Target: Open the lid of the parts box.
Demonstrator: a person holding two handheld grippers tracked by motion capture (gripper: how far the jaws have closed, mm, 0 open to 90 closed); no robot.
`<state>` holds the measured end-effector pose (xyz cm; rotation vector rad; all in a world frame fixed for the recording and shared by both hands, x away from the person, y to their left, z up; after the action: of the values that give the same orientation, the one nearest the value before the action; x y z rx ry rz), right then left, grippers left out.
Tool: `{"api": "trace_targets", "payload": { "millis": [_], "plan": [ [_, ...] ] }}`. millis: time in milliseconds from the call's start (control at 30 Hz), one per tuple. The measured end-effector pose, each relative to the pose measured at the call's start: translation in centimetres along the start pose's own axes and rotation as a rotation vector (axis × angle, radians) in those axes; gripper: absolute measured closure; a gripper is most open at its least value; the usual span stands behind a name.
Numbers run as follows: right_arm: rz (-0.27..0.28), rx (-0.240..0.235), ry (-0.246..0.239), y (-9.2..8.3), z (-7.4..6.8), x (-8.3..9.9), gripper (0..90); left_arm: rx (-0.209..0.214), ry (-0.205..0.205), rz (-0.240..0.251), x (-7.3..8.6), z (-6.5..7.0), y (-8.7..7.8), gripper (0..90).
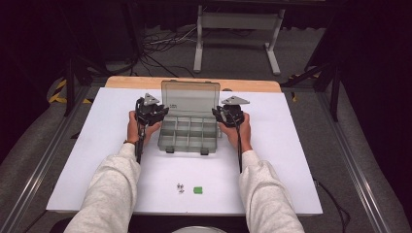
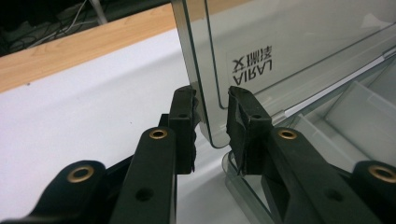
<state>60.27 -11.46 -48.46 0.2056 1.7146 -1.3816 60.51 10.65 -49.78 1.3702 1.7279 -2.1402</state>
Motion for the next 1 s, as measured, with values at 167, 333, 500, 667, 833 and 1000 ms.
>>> {"api": "trace_targets", "payload": {
  "millis": [167, 333, 500, 667, 833, 1000],
  "plan": [
    [-0.026, 0.0, -0.001, 0.58, -0.08, 0.43, 72.4, 0.002, -0.013, -0.009, 0.2, -0.03, 0.14, 72.7],
    [-0.032, 0.005, -0.002, 0.7, -0.11, 0.51, 72.2, 0.009, -0.023, -0.007, 0.26, -0.03, 0.21, 73.1],
    [-0.029, 0.001, 0.006, 0.73, -0.12, 0.54, 72.2, 0.005, -0.02, -0.013, 0.28, -0.04, 0.21, 73.1],
    [-0.032, 0.018, 0.003, 0.69, -0.17, 0.53, 72.0, 0.001, -0.013, -0.009, 0.22, -0.01, 0.26, 72.8],
    [-0.037, 0.035, -0.008, 0.7, -0.19, 0.51, 71.3, -0.011, -0.008, -0.014, 0.21, -0.04, 0.26, 72.3],
    [-0.042, 0.04, -0.017, 0.81, -0.11, 0.43, 70.3, -0.032, 0.001, -0.014, 0.14, -0.14, 0.39, 71.2]
  ]
}}
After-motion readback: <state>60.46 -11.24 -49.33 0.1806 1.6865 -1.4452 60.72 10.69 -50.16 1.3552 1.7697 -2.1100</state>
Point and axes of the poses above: each handheld gripper's, and its own axes: y roughly forward along the jaws, x roughly out of its underside, z roughly to its right, the point moved 10 cm from there along y, roughly forward along the jaws, and after that the axes turned 15 degrees about -z, right-handed, at the moved point
